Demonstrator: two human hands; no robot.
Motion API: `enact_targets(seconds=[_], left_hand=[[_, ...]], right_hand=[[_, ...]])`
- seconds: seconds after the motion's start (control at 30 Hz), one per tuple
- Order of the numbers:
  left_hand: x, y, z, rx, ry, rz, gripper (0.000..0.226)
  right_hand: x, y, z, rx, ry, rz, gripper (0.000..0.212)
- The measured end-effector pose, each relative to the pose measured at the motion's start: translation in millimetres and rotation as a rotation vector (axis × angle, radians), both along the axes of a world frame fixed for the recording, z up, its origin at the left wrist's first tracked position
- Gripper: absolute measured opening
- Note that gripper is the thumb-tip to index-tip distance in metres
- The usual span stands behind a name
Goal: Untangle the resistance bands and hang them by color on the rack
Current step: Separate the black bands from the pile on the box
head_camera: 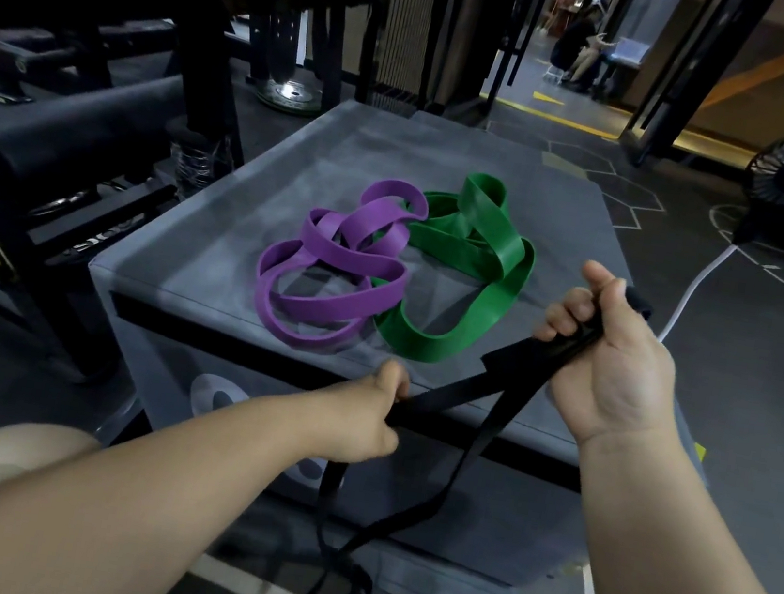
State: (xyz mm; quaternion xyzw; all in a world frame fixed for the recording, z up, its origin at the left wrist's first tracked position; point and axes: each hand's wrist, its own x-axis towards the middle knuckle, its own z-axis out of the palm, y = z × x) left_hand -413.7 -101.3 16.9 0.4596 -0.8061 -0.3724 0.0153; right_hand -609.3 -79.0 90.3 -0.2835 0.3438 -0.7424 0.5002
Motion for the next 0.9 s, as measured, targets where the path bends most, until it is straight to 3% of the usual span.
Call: enact_targets(seconds=[0.23,0.43,0.53,0.57,0.67,0.73,0.9], left_hand=[[1,-2,11,-0.252,0.229,-0.153,0.008],[-3,-1,18,-0.229,0.299,-0.195,0.021],[-3,-1,25,-0.26,0.383,-0.095,0.019],[-3,-1,27,-0.279,0.396,-0.034,0.03],[-1,-1,33,-0.34,0.364,0.05,0.051],[-1,-1,33,-0.384,0.372,0.051,0.055],[-3,1,30,-0.415,0.365,0.061,0.06]], right_hand=[[10,-2,-14,0.114,0.325,-0.07,0.019],[27,6,-26,0.246,0.46,0.125,0.021],[34,11,-34,0.35,0.526,0.248,0.02],[36,11,-36,0.386,0.566,0.277,0.021],[40,12,-40,0.469,0.597,0.323,0.028],[41,12,-42,0.492,0.558,0.345,0.031],[53,16,-41,0.519,0.674,0.404,0.033]])
